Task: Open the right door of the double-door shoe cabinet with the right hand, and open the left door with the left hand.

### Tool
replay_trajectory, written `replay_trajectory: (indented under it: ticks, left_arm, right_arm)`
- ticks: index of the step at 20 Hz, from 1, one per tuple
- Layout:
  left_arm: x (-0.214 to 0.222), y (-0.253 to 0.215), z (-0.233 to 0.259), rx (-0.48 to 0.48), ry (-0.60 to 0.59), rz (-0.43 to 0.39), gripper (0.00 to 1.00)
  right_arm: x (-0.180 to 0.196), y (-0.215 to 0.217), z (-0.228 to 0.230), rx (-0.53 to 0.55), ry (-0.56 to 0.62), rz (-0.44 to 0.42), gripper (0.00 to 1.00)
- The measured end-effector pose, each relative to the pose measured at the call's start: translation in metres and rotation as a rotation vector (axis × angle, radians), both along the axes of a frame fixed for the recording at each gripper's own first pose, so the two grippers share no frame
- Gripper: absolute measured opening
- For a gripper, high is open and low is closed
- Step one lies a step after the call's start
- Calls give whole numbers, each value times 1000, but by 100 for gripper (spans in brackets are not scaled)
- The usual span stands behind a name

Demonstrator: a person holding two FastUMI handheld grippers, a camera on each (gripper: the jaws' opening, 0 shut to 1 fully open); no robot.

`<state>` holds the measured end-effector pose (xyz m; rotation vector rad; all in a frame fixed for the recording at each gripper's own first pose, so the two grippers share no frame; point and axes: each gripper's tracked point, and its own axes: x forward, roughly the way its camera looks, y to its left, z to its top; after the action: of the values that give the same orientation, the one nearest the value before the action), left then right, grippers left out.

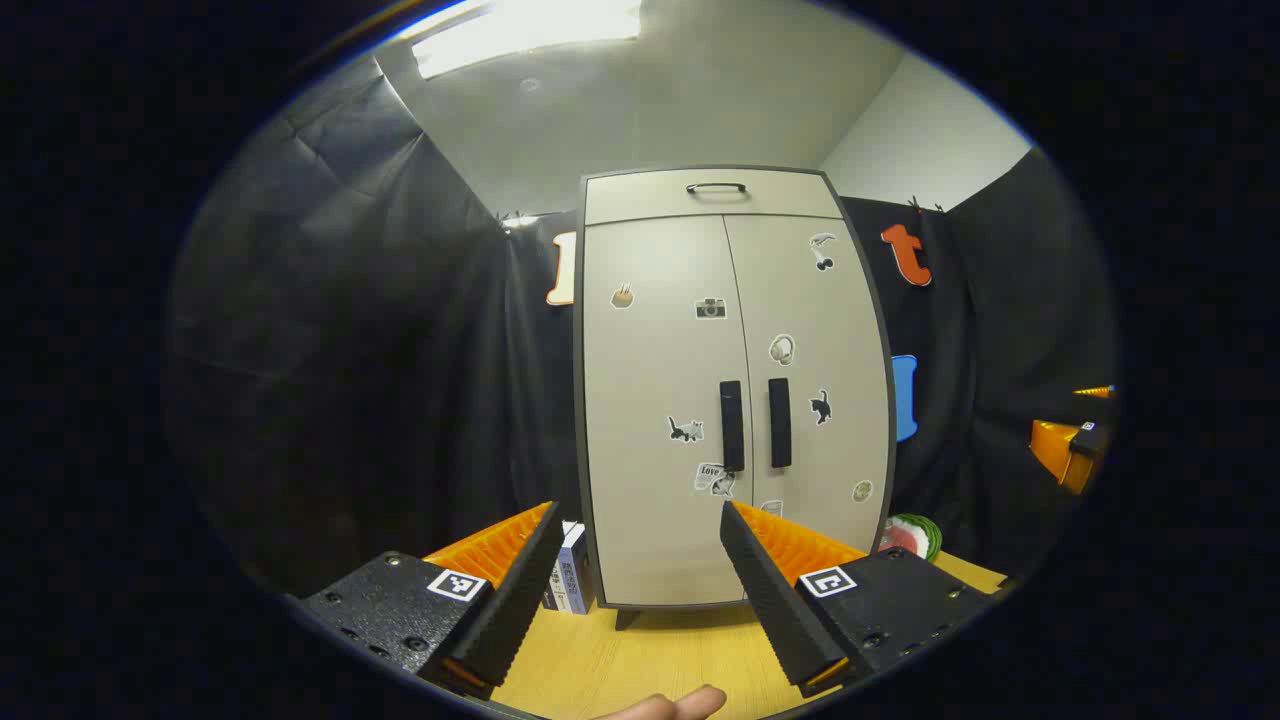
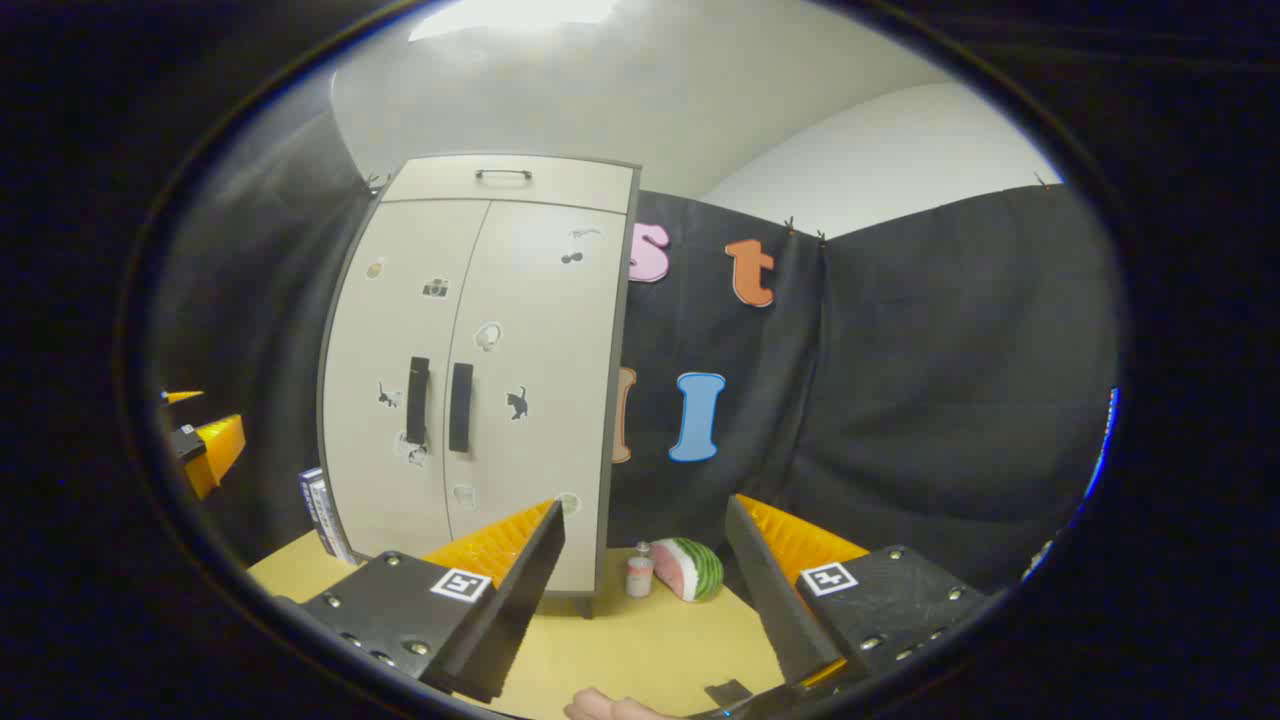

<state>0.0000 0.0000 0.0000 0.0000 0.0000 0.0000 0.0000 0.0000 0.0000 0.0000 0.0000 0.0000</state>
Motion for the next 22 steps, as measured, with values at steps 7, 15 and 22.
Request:
replay_trajectory:
  ticks: [7, 15, 22]
  left_arm:
    - [-2, -9, -16, -16, 34, -39, 99]
    - [0, 5, -19, -43, 29, -38, 98]
    - [12, 11, -30, 1, 42, -38, 98]
  right_arm:
    - [0, 14, -12, -24, 25, 37, 97]
    - [13, 33, -27, -26, 50, 53, 97]
    - [49, 66, -41, -13, 106, 102, 97]
